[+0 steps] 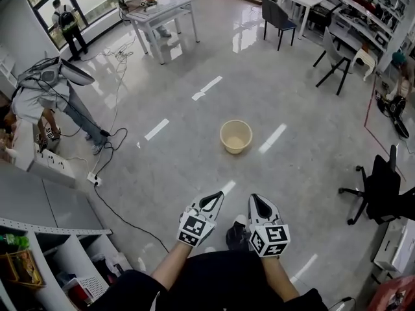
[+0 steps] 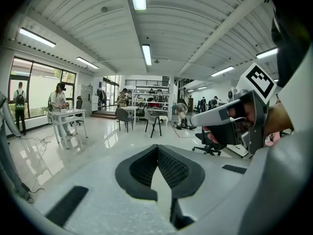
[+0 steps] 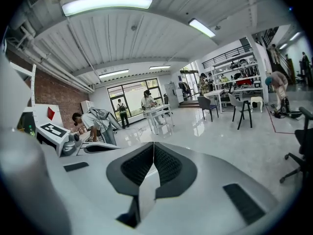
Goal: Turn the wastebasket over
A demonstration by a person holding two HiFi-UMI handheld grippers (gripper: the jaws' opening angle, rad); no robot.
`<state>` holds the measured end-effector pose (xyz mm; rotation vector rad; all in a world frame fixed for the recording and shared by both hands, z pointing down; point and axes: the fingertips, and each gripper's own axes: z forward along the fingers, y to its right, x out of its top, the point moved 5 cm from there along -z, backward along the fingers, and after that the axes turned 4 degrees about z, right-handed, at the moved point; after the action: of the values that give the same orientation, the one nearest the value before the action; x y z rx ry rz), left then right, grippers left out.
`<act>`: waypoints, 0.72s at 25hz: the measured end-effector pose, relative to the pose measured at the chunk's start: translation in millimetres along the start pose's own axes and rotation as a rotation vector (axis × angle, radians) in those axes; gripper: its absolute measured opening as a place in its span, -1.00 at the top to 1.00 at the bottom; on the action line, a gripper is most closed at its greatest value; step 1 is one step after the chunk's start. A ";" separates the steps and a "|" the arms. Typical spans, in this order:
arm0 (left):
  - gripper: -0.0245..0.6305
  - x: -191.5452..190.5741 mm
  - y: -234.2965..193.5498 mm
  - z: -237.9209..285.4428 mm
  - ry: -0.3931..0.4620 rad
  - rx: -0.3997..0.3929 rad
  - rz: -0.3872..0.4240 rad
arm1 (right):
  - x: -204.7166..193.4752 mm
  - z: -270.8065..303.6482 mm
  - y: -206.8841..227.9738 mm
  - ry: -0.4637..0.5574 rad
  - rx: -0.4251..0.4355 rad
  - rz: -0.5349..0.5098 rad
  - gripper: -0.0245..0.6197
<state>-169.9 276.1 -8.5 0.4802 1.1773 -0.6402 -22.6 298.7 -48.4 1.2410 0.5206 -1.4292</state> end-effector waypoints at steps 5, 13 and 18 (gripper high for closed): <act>0.91 15.1 -19.3 43.7 -0.013 0.041 0.014 | 23.5 28.4 38.5 -0.008 0.036 0.003 0.89; 0.91 24.8 -35.9 102.6 -0.053 0.070 0.030 | 44.9 62.0 98.3 -0.046 0.056 -0.006 0.89; 0.91 21.4 -46.6 132.4 -0.084 0.065 0.027 | 47.8 77.2 125.2 -0.065 0.043 0.021 0.89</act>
<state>-105.3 151.4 12.8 0.5184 1.0717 -0.6709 68.5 176.2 -23.7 1.2260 0.4332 -1.4646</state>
